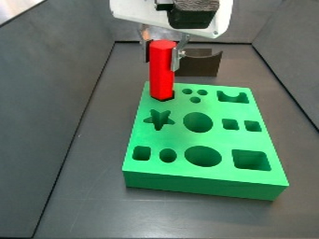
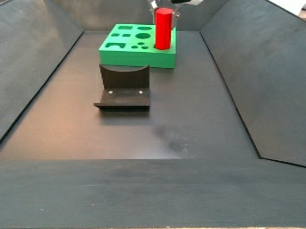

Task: Pick up the hexagon object. Move up. Place the hexagon object on the fixture. Regrasp the hexagon object. Move to above the board. Insert the hexagon object.
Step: Insert the hexagon object.

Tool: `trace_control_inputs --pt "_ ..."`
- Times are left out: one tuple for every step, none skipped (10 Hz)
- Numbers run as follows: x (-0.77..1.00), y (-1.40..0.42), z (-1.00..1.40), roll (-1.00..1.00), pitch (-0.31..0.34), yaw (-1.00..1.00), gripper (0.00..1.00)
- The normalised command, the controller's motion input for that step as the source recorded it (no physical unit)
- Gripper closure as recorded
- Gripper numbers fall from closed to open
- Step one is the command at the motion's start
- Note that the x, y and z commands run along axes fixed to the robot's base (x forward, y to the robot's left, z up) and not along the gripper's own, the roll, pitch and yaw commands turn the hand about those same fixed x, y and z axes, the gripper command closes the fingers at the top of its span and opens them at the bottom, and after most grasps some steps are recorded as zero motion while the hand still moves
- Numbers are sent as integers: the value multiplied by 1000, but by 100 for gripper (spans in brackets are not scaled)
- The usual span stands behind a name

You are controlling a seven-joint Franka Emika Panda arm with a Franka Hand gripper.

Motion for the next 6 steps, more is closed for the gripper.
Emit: trace_control_inputs --pt "34 -31 -97 -4 -13 17 100" --pt "89 -40 -94 -21 0 20 100" --pt "26 -66 -57 -6 -11 40 100" --pt "89 -66 -34 0 0 83 100" --pt "83 -49 -54 -11 -3 69 100" --pt "31 -9 -89 0 -11 86 100"
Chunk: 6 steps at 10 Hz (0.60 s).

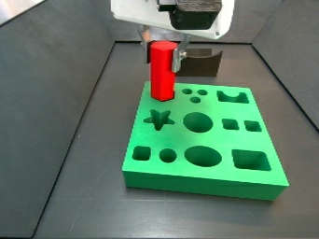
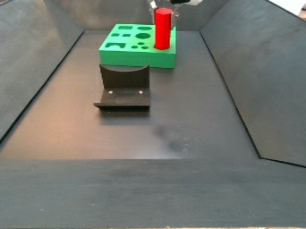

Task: Pick up the hexagon object. Move up. Place the hexagon object on the fixture. Regrasp the hexagon object. Move to above the board. Insert the hexagon object.
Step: Insert the hexagon object.

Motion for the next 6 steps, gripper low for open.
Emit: trace_control_inputs --pt "71 0 -77 0 0 114 100" --pt "63 0 -103 0 0 140 100" --pt "37 0 -131 0 0 183 100" --pt "17 0 -134 0 0 203 100" --pt "0 0 -149 31 0 229 100" --pt "37 -3 -146 77 0 111 100"
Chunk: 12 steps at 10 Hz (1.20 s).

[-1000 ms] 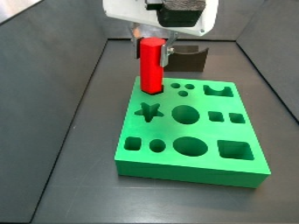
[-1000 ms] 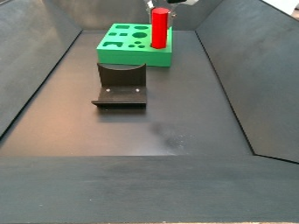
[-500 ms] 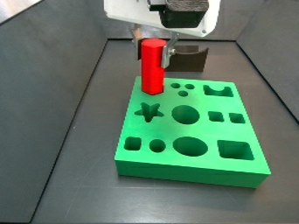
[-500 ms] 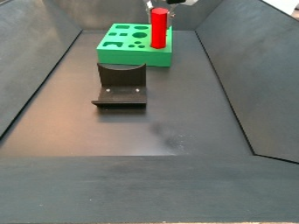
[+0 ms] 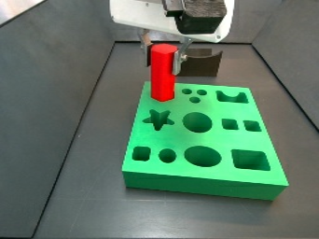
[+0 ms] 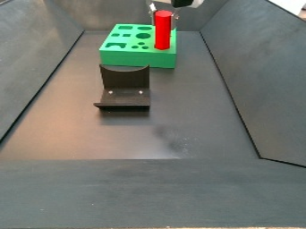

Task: Pick up the hexagon object. Move up. Place the hexagon object on the fixture. Regrasp the hexagon object. Move to above the board. Insert the hexagon object.
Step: Insert the hexagon object.

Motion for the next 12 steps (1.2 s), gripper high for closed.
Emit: trace_control_inputs --pt "3 -40 -126 90 27 26 100" --pt "51 -46 -174 97 46 26 100" --pt "11 -111 -211 163 39 69 100" --pt "0 -169 -317 261 11 134 100" --pt "43 -217 -409 310 20 180 100" --pt "74 -180 -580 274 24 160 100" --pt "109 -149 -709 271 20 189 100" --pt "83 -146 -1000 113 0 123 100" --pt "206 -69 -1000 0 0 189 100" --pt "149 -74 -1000 0 0 157 100" --pt "0 74 -577 -147 -60 0 100" --pt "0 0 0 11 0 0 100"
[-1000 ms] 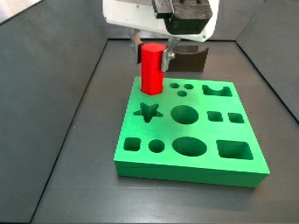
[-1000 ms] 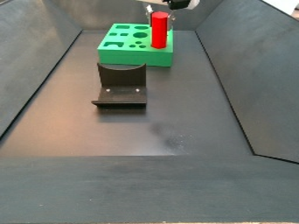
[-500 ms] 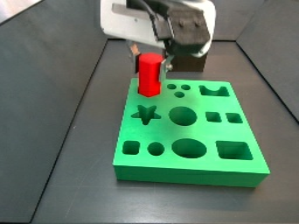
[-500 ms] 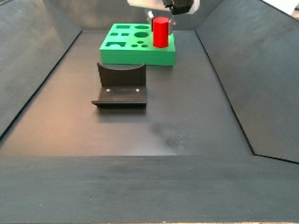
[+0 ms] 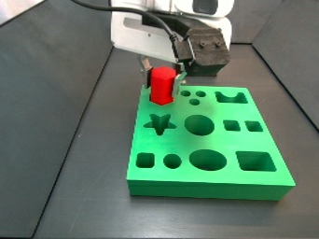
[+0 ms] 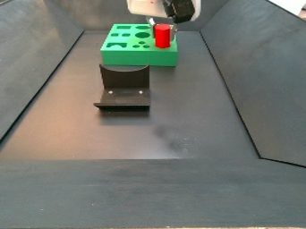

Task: Pick up the hexagon object. Move up. Place the hexagon object on the fixture. Regrasp the hexagon object. Move to above the board. Insert the hexagon object.
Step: Insert the hexagon object.

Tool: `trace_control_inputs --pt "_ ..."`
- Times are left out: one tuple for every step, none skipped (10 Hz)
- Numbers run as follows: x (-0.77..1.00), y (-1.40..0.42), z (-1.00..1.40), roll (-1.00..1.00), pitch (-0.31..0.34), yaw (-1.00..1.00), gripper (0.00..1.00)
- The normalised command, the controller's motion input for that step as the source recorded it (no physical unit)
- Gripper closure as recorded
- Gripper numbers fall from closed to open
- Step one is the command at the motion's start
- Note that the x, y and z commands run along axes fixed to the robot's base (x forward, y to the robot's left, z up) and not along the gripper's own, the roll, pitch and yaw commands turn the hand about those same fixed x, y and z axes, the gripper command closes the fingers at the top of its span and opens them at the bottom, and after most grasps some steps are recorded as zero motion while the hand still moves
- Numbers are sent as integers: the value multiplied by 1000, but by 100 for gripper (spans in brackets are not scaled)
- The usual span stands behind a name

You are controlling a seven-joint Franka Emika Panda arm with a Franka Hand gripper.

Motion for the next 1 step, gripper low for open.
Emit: trace_control_inputs --pt "0 0 0 0 0 0 100"
